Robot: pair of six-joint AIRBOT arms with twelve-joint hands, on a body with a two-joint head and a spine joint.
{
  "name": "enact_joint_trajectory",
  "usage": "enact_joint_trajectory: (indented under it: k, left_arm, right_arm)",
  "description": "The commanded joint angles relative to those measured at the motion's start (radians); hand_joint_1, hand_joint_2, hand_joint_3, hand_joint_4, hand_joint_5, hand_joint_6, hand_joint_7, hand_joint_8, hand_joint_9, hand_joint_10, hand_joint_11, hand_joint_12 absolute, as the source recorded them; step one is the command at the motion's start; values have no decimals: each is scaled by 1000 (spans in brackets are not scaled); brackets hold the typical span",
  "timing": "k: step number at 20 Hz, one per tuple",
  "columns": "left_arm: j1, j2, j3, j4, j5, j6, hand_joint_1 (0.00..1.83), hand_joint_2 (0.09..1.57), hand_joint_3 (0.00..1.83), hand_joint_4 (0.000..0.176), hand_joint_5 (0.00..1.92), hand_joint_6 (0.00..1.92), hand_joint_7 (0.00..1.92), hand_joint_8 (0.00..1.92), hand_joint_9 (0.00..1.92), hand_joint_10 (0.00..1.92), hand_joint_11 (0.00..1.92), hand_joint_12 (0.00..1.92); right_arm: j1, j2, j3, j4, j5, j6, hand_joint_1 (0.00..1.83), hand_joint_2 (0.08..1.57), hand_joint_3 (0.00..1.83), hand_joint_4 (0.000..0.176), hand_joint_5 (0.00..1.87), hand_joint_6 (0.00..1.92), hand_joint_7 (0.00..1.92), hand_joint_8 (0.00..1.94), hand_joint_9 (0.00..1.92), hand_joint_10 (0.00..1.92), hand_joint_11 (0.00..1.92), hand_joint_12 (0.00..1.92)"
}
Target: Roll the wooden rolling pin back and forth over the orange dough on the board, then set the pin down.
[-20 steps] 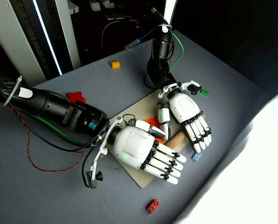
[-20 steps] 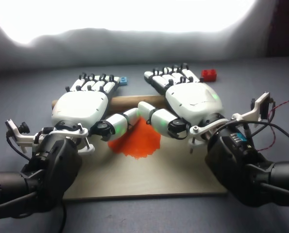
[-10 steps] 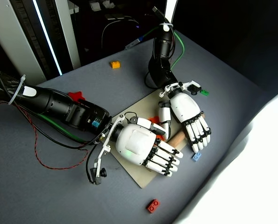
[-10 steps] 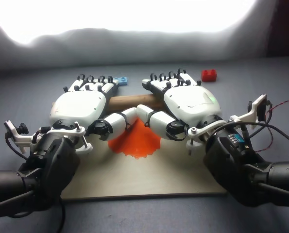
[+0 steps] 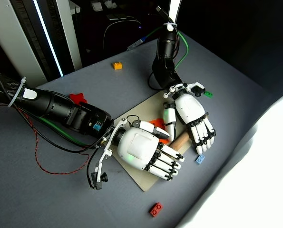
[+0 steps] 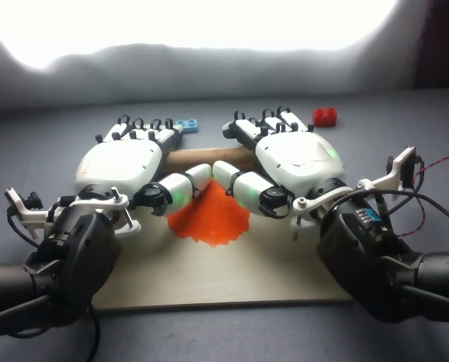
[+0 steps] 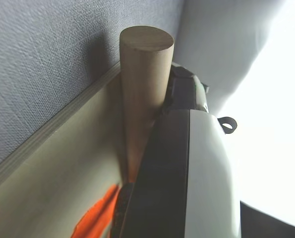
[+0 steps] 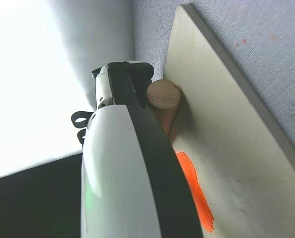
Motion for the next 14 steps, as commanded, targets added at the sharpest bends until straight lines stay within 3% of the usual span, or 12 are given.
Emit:
enact_joint_trajectory:
  k: [1,14]
  left_arm:
    - [-4,12,0,32,-98,-5,0,1329,0,0,274,3,303,3,252,5,0,567]
    - [51,30,-41,55,-150,-60,0,1327,0,0,268,1,301,1,251,1,0,564]
  right_arm:
    - [-2,7,4,-43,108,5,0,1382,0,0,187,581,495,10,174,654,0,1165]
    - [-34,19,-11,-79,134,3,0,1384,1,0,154,587,473,0,145,666,0,1120]
